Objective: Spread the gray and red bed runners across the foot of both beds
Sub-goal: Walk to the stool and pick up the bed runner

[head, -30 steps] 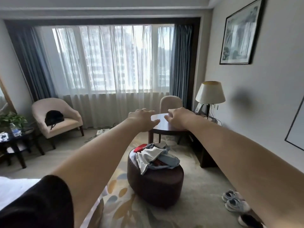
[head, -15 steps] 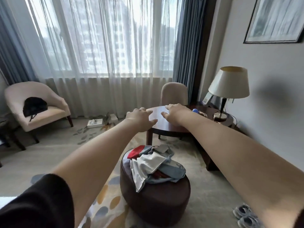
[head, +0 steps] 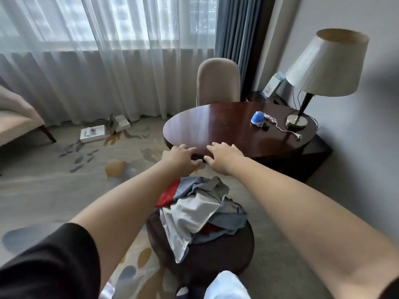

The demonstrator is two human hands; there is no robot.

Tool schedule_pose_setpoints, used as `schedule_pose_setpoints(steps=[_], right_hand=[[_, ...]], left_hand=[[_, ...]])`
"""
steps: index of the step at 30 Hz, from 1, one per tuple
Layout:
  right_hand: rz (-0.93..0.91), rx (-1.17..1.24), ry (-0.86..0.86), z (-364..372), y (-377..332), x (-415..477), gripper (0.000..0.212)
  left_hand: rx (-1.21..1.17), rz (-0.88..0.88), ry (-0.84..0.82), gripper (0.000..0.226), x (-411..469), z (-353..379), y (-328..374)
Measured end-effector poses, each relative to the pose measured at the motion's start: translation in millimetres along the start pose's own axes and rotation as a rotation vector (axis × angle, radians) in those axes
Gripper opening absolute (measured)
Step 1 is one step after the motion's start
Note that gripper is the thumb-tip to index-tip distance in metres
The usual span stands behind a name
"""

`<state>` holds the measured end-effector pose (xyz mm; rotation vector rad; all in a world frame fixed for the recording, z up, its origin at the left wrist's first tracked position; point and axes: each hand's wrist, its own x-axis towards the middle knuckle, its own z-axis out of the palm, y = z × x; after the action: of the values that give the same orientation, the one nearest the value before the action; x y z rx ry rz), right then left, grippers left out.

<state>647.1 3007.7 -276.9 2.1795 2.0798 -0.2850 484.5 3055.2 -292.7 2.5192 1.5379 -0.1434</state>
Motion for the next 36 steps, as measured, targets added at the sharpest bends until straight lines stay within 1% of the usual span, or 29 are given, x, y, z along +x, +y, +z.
schedule_pose_setpoints(steps=[5,7,11,17,19,21,23,25,27,29,32,33,34,35,36], right_hand=[[-0.043,-0.019,-0.129,40,17,74,0.056],[-0.070,-0.016,-0.170,57,22,91,0.055],[-0.111,0.011,-0.299,98,39,138,0.053],[-0.077,0.085,-0.525,189,62,173,0.059],[-0.063,0.102,-0.605,228,67,177,0.060],[-0.031,0.136,-0.657,269,72,184,0.060],[0.045,0.201,-0.700,309,74,192,0.060],[0.163,0.272,-0.746,342,72,195,0.059],[0.292,0.339,-0.739,371,69,195,0.057],[0.415,0.440,-0.699,394,67,194,0.056],[0.619,0.570,-0.636,420,64,191,0.054],[0.682,0.614,-0.610,427,65,192,0.053],[0.722,0.671,-0.568,434,67,194,0.048],[0.739,0.738,-0.505,441,70,195,0.039],[0.742,0.795,-0.433,446,73,195,0.030]], left_hand=[[-0.008,-0.038,-0.086,0.069,67,35,-13],[-0.023,-0.051,-0.116,0.068,81,52,-17],[-0.043,-0.072,-0.206,0.074,119,99,-20],[-0.109,-0.073,-0.381,0.073,161,190,-15],[-0.106,-0.031,-0.449,0.076,168,232,-13],[-0.051,0.052,-0.505,0.077,177,271,-14],[0.024,0.135,-0.539,0.079,189,304,-18],[0.061,0.188,-0.570,0.084,201,332,-23],[0.043,0.168,-0.582,0.091,214,358,-29],[-0.006,0.116,-0.597,0.103,228,384,-33],[0.006,0.058,-0.639,0.126,243,415,-35],[0.014,0.050,-0.655,0.127,247,423,-34],[0.006,0.049,-0.661,0.121,250,431,-32],[-0.026,0.053,-0.656,0.107,253,437,-31],[-0.071,0.061,-0.635,0.084,256,442,-29]])
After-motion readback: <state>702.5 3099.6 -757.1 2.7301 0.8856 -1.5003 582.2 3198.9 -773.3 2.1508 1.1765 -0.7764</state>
